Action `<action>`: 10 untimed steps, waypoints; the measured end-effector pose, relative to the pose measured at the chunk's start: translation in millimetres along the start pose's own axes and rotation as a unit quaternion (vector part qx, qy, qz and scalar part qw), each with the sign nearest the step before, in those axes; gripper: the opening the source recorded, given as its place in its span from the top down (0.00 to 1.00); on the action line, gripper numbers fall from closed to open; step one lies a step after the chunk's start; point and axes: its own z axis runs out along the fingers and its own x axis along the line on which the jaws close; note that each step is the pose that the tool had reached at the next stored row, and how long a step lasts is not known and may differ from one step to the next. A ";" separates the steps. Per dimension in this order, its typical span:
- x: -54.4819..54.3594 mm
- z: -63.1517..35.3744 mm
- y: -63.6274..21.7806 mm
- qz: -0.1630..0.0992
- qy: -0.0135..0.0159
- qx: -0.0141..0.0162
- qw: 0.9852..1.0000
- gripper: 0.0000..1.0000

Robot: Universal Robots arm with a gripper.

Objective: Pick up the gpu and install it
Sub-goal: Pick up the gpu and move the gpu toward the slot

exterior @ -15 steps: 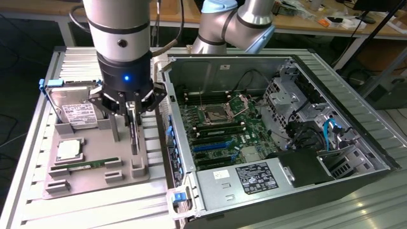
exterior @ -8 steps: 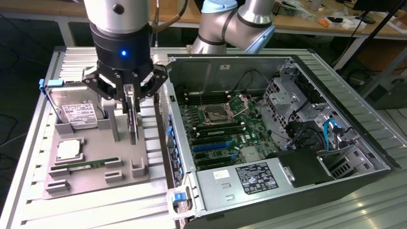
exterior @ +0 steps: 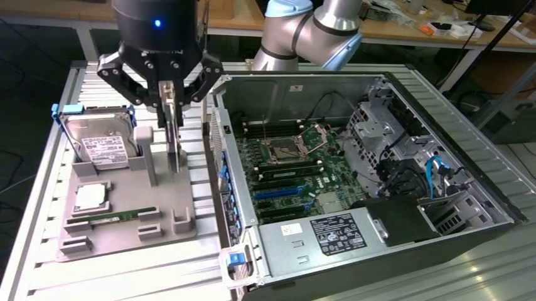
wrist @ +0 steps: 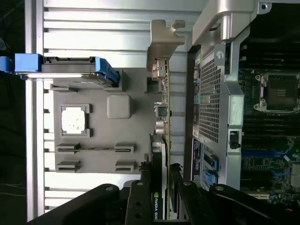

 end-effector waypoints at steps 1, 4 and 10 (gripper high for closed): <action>-0.1 -5.8 0.1 0.000 0.000 0.001 1.000 0.73; -0.2 -18.0 0.4 0.000 0.000 0.003 1.000 0.73; -3.6 -33.9 0.6 0.000 0.000 0.006 1.000 0.73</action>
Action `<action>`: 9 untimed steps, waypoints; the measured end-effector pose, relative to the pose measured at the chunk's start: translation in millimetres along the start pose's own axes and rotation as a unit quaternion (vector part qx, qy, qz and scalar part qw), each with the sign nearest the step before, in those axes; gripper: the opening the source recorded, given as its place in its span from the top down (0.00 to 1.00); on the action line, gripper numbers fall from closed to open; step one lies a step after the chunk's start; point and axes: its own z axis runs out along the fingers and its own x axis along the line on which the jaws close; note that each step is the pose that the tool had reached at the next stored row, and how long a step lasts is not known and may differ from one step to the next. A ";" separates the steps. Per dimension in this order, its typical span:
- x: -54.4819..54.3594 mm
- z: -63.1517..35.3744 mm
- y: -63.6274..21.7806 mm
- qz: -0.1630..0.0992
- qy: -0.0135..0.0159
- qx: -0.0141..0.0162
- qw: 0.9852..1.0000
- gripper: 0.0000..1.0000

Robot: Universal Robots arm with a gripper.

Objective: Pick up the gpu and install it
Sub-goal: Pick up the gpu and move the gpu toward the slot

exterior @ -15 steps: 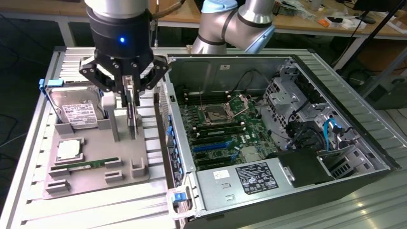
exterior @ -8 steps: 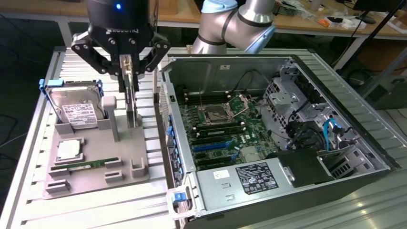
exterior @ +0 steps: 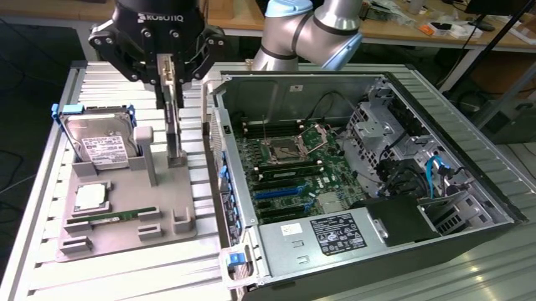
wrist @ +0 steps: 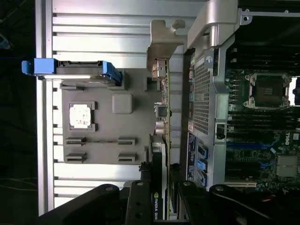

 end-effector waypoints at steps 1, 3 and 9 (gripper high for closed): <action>-3.7 -0.3 -0.1 0.000 0.000 0.000 1.000 0.73; -10.0 -0.3 -0.3 0.000 0.000 0.000 1.000 0.73; -30.9 -0.1 -1.1 0.000 0.001 0.000 1.000 0.73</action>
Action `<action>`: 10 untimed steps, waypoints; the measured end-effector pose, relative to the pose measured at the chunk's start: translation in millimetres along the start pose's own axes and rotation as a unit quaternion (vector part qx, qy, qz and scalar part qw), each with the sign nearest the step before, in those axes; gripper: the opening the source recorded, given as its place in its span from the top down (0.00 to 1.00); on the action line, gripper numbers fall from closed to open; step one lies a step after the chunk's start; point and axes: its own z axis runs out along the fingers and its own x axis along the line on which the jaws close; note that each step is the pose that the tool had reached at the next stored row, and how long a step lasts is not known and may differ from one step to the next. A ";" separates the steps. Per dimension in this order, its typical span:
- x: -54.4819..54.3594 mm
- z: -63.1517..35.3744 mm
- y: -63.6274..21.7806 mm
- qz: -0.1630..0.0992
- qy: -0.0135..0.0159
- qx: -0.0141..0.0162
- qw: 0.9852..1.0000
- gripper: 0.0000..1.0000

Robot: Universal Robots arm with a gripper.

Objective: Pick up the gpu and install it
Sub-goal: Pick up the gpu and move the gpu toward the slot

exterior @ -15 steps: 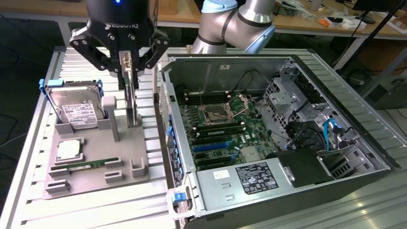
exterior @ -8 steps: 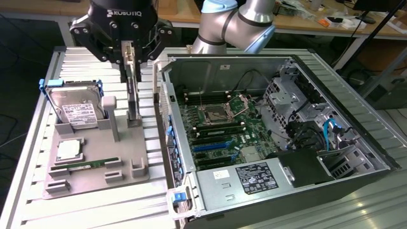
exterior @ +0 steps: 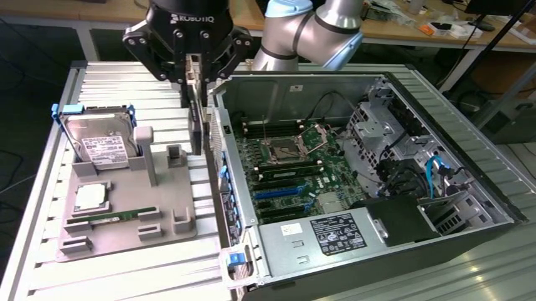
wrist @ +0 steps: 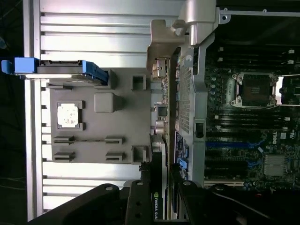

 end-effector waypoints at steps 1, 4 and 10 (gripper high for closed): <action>-3.2 -0.1 -0.1 0.000 0.000 0.000 1.000 0.73; -14.6 0.1 -0.6 0.000 0.001 0.000 1.000 0.73; -36.3 0.2 -1.2 0.000 0.004 0.000 1.000 0.73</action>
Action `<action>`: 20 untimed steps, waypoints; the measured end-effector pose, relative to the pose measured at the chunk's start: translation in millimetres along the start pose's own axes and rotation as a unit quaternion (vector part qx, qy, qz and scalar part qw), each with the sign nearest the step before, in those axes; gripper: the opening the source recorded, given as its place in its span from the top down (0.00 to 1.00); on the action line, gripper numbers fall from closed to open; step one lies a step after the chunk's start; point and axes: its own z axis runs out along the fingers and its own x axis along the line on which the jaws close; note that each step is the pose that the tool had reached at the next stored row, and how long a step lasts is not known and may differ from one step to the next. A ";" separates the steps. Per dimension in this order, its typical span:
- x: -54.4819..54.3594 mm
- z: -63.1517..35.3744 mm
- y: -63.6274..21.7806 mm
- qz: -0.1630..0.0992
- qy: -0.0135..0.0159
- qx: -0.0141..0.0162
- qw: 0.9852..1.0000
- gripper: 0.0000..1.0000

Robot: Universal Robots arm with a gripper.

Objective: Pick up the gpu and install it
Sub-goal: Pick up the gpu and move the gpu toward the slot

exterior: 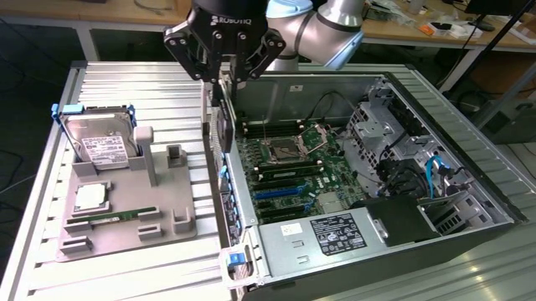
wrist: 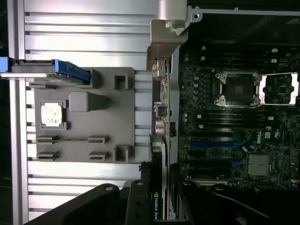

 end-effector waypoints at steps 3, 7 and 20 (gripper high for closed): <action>-11.3 0.0 -0.3 0.000 0.001 0.000 1.000 0.73; -28.3 0.0 -0.9 0.000 0.003 0.000 1.000 0.73; -89.9 0.0 -2.9 0.000 0.012 0.000 1.000 0.73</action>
